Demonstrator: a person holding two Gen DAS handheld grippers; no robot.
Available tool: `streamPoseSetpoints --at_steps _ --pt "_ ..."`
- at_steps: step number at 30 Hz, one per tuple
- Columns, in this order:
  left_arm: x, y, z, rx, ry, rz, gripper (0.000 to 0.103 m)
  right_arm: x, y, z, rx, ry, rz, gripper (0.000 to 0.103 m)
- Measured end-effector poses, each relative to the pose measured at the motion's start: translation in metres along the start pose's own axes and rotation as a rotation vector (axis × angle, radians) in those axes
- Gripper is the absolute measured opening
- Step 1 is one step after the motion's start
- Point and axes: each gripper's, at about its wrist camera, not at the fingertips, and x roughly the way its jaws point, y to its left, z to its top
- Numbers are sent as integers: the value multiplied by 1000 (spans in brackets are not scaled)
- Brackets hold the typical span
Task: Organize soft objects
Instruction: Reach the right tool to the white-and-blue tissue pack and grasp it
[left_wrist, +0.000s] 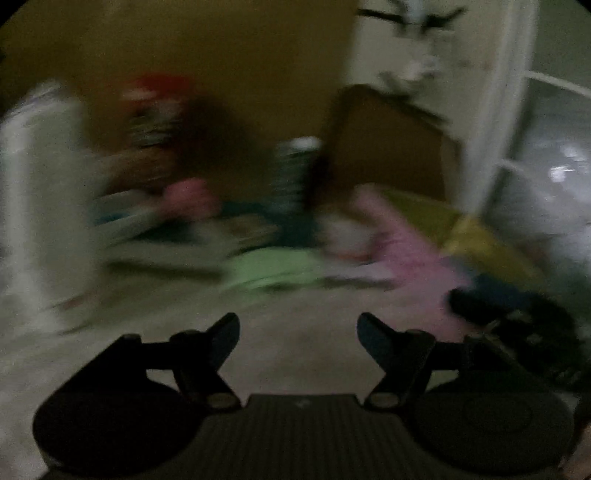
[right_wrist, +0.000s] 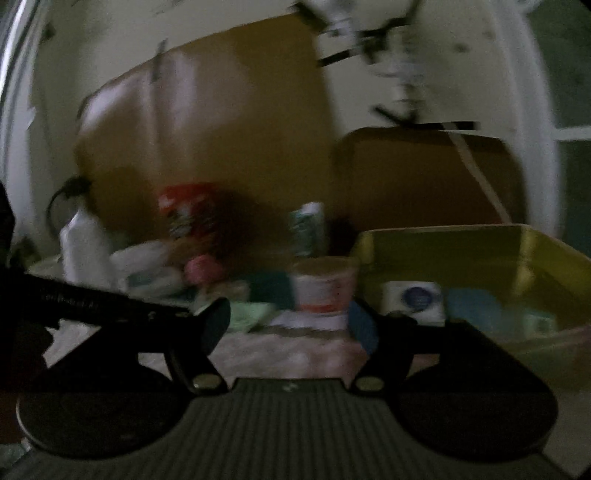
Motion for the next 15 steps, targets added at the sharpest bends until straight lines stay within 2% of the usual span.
streamPoseSetpoints --at_steps 3,4,5,6,8,15 --pt "-6 41 -12 -1 -3 155 72 23 28 1 -54 49 57 72" --pt "-7 52 -14 -18 -2 174 73 31 35 3 -67 61 74 72" --pt "-7 62 -15 -56 2 167 73 41 44 5 -81 74 90 72" --pt "-10 70 -13 -107 -5 129 73 51 51 8 -90 84 101 72" --pt "-16 80 -13 -151 -60 73 78 75 64 17 -101 107 127 72" --pt "-25 81 -13 -138 -137 63 84 184 98 53 -115 218 140 73"
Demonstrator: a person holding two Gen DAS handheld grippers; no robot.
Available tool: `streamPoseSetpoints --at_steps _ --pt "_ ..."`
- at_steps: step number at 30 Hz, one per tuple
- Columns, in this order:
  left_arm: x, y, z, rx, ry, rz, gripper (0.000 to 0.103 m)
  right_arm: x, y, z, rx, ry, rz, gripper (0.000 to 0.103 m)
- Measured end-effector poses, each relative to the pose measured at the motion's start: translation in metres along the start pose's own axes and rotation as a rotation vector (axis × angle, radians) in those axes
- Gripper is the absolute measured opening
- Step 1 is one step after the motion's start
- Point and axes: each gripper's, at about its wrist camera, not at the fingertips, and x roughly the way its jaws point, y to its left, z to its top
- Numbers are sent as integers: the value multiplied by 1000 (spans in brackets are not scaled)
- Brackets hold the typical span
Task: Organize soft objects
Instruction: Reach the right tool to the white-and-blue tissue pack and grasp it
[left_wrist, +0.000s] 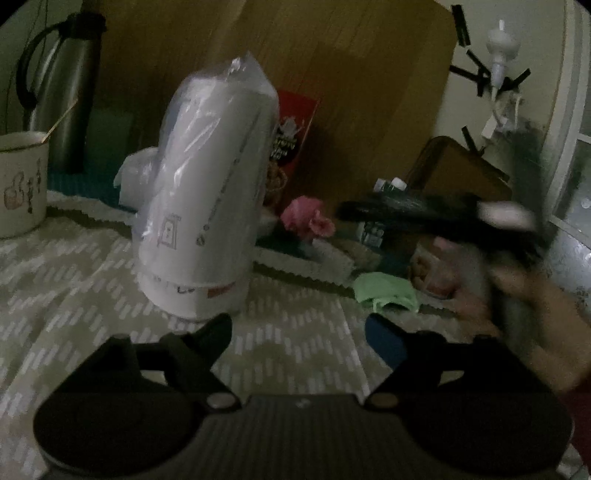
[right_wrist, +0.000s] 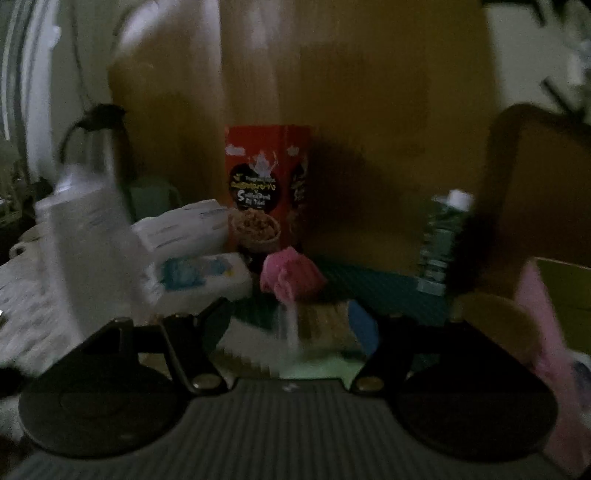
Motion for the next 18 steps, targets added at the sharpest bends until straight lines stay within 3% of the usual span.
streamPoseSetpoints --at_steps 4,7,11,18 --pt "-3 -4 -3 28 -21 2 84 52 -3 24 142 78 41 72" --pt "-2 -4 -3 26 -22 -9 84 68 5 38 208 69 112 72" --pt "-4 -1 -3 12 -28 -13 84 102 36 61 131 143 157 68" --pt "-4 0 -3 -4 -31 -14 86 160 65 68 37 310 133 64"
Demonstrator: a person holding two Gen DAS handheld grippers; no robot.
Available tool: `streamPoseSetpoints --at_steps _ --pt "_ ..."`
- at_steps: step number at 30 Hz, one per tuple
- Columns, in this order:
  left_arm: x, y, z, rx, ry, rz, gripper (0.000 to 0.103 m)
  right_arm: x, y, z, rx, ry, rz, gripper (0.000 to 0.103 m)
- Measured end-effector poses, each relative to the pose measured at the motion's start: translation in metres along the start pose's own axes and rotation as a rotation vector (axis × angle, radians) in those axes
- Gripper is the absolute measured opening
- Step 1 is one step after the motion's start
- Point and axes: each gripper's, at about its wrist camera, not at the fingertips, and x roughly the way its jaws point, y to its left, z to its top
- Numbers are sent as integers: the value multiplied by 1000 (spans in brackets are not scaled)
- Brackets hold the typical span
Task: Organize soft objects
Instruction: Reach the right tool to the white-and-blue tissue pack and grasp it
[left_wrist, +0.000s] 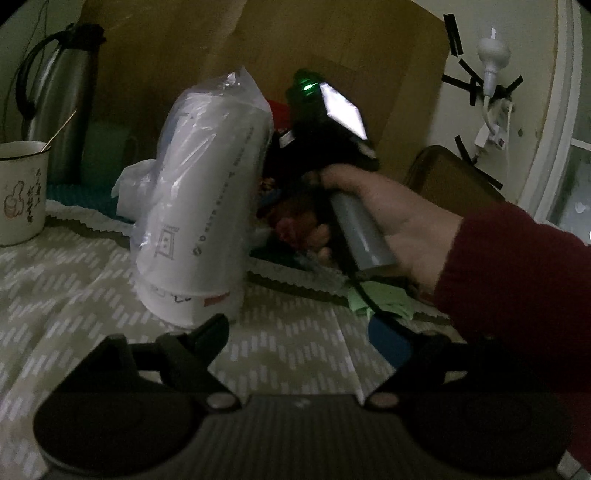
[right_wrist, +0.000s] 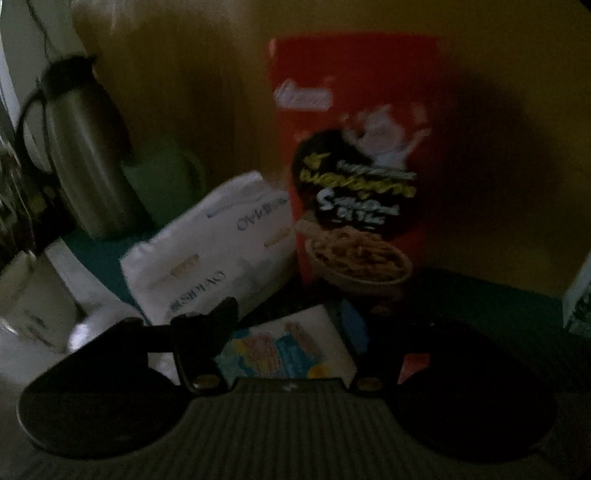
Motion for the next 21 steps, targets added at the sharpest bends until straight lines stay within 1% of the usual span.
streamPoseSetpoints --at_steps 3,4,5,7,11,16,19,21 --pt "1 1 0 -4 1 2 86 17 6 -3 -61 70 -44 64" --pt "0 1 0 -4 1 3 86 18 9 -5 -93 75 -57 64" --pt "0 0 0 -4 1 3 86 16 11 -6 -122 74 -68 64" --pt "0 0 0 -3 -1 7 90 10 9 -11 -139 86 -78 64" --pt "-3 0 0 4 -20 16 93 -9 1 -22 -199 114 -137 64" --pt "-5 2 1 -7 -29 21 93 -40 -18 -43 -180 151 -135 64" --pt "-8 3 1 -7 -49 19 95 -65 -28 -65 -163 146 -125 64" --pt "-13 4 0 -6 -71 3 96 -82 -35 -80 -148 138 -115 65"
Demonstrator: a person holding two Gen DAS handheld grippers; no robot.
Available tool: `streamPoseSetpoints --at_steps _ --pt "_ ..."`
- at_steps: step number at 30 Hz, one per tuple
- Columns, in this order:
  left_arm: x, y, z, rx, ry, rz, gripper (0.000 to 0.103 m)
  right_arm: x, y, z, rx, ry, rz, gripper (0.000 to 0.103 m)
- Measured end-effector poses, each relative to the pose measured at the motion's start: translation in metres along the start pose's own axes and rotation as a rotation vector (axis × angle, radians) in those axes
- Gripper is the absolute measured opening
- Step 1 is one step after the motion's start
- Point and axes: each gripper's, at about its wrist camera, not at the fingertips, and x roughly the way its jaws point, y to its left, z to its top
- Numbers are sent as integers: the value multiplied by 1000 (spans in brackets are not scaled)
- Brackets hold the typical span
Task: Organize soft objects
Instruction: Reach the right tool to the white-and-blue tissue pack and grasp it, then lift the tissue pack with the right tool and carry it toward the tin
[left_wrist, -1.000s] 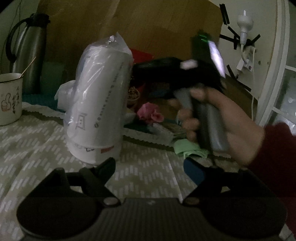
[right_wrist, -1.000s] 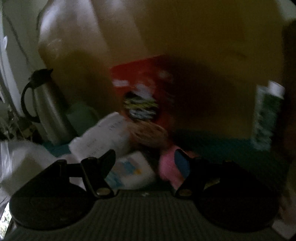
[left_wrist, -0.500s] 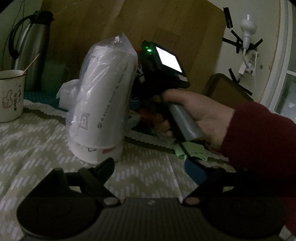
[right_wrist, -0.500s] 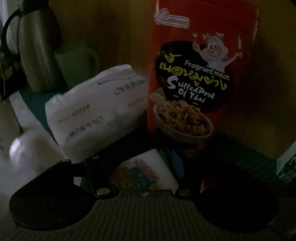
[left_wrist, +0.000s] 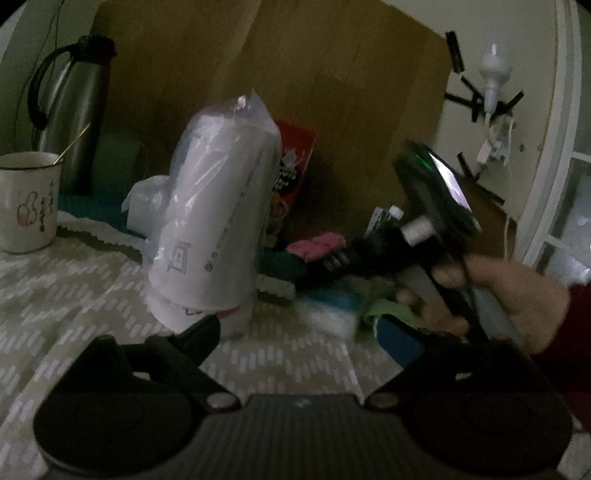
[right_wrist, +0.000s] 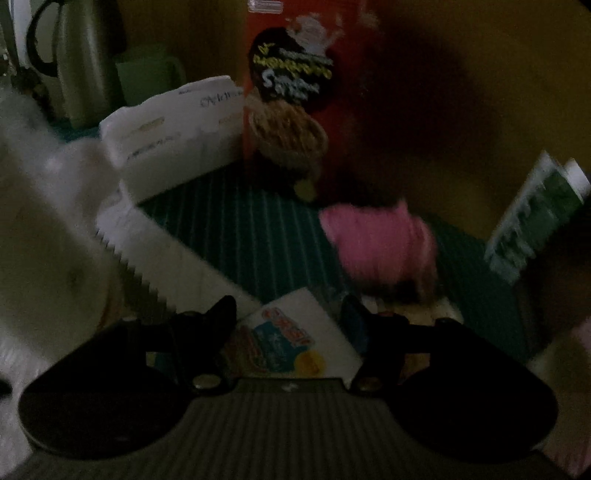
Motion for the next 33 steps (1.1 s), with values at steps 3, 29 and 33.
streamPoseSetpoints --at_steps 3,29,33 --pt "-7 4 1 -20 -32 -15 100 -17 -4 -18 20 -13 16 65" --pt "12 6 0 -28 79 101 102 -131 -6 -201 475 -264 399 75" --pt "14 5 -1 -21 102 125 102 -138 -12 -221 497 -296 391 76"
